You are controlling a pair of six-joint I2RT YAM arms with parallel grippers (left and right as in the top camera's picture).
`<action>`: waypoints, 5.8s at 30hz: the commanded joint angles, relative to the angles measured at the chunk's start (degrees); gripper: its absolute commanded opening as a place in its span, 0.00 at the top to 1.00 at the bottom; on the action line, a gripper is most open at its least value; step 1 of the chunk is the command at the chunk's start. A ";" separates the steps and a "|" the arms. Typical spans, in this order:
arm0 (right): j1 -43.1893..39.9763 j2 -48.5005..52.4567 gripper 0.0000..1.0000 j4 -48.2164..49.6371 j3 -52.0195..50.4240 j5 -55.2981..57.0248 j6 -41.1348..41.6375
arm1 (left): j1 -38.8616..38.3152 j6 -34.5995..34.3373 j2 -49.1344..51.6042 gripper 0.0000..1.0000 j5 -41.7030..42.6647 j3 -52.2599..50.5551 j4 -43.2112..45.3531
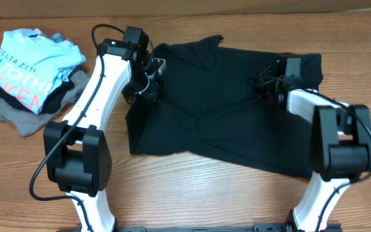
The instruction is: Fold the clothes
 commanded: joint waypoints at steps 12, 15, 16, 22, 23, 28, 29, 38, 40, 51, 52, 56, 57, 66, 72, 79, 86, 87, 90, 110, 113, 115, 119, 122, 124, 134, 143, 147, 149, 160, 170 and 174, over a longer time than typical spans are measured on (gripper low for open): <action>9.16 9.25 0.96 7.45 2.78 -0.22 8.07 | -0.11 0.87 -0.55 0.96 0.72 1.29 -0.17; 10.47 9.05 0.96 7.56 5.29 -1.55 2.29 | -0.11 0.87 -0.55 0.96 0.70 1.29 -0.15; 10.56 8.76 0.96 7.30 6.25 -2.47 0.39 | -0.11 0.87 -0.55 0.96 0.70 1.29 -0.15; 8.70 2.99 0.95 -0.94 12.70 -5.57 -9.49 | -0.11 0.90 -0.55 0.96 0.68 1.29 -0.13; 8.28 1.46 0.94 -2.95 13.51 -5.55 -11.39 | -0.09 0.90 -0.55 0.96 0.68 1.29 -0.13; 5.44 -9.81 0.82 -14.75 15.17 -5.53 -18.60 | -0.09 0.85 -0.55 0.96 0.70 1.29 -0.15; 4.44 -12.61 0.82 -17.73 15.17 -5.49 -18.60 | -0.09 0.85 -0.55 0.96 0.70 1.29 -0.17; -10.56 -31.47 0.78 -46.88 15.17 -5.53 -18.88 | -0.09 0.85 -0.55 0.96 0.70 1.31 -0.20; -14.45 -34.16 0.68 -53.31 15.17 -5.55 -20.48 | -0.11 0.87 -0.61 0.96 0.68 1.31 -0.20; -26.95 -36.92 0.43 -78.97 7.37 -4.46 -24.87 | -0.09 0.90 -0.63 0.96 0.57 3.89 -0.63; -27.56 -36.89 0.44 -78.58 5.27 -4.46 -24.50 | -0.09 0.90 -0.63 0.96 0.57 4.02 -0.63; -30.45 -36.89 0.50 -74.60 -5.03 -4.48 -22.21 | -0.09 0.90 -0.63 0.96 0.57 4.02 -0.83; -31.39 -36.89 0.51 -73.37 -7.54 -4.44 -21.55 | -0.09 0.90 -0.63 0.96 0.57 4.02 -0.96; -37.40 -36.89 0.57 -60.72 -23.63 -5.09 -20.00 | -0.11 0.90 -0.63 0.96 0.52 4.02 -1.40; -37.35 -36.94 0.77 -58.49 -26.88 -4.90 -20.02 | -0.09 0.90 -0.63 0.96 0.52 4.02 -1.77; -37.40 -37.16 0.96 -62.45 -22.45 -4.90 -22.43 | -0.09 0.92 -0.63 0.96 0.31 4.02 -2.67; -37.38 -38.73 0.96 -64.92 -17.79 -7.56 -27.08 | -0.09 0.92 -0.63 0.96 0.07 4.02 -3.63; -37.38 -38.75 0.96 -64.92 -17.46 -7.69 -27.56 | -0.09 0.92 -0.63 0.96 0.07 4.02 -3.76; -37.40 -38.73 0.96 -65.00 -17.38 -7.76 -27.54 | -0.09 0.92 -0.63 0.96 0.07 4.04 -4.33; -37.38 -38.73 0.96 -49.72 -17.38 -23.47 -21.05 | -0.20 1.75 -4.70 0.96 -2.73 4.35 -0.70; -37.38 -38.69 0.96 -46.77 -17.38 -24.17 -21.00 | -0.20 1.57 -4.70 0.96 -2.69 4.35 1.11; -37.38 -38.38 0.96 -45.51 -17.38 -23.58 -19.15 | -0.20 1.05 -4.72 0.96 -2.40 4.35 2.78; -37.27 -37.05 0.96 -42.75 -17.40 -23.32 -16.68 | -0.20 0.90 -4.70 0.96 -0.39 4.35 5.64; -37.11 -35.85 0.96 -41.29 -17.40 -23.37 -16.26 | -0.24 1.60 -4.70 0.96 -0.44 4.35 7.23; -36.65 -35.10 0.96 -40.30 -17.40 -23.39 -16.28 | -0.24 1.75 -4.70 0.96 -1.70 4.35 8.35; -34.05 -32.50 0.96 -34.21 -17.40 -22.34 -13.20 | -0.35 1.73 -4.68 0.94 -3.15 4.35 16.24; -34.05 -32.48 0.96 -30.36 -17.40 -20.90 -10.71 | -0.63 1.53 -4.46 0.95 -3.65 4.33 21.16; -34.05 -32.39 0.96 -30.08 -17.40 -20.44 -10.73 | -0.63 1.55 -4.31 0.93 -5.53 4.17 21.11; -34.03 -32.28 0.96 -29.79 -17.40 -19.87 -10.73 | -0.63 1.53 -3.87 0.91 -5.53 4.17 21.14; -33.99 -31.71 0.27 -23.78 -17.38 -20.15 -14.25 | -0.02 0.39 -2.43 0.34 -7.15 4.20 17.38; -36.22 -31.71 0.27 -26.64 -17.38 -27.61 -19.15 | 3.61 -0.98 -2.43 0.26 -7.26 4.20 4.31; -36.22 -31.71 0.27 -31.15 -17.38 -24.85 -22.21 | 3.65 -1.97 -2.43 0.28 -6.95 3.28 0.87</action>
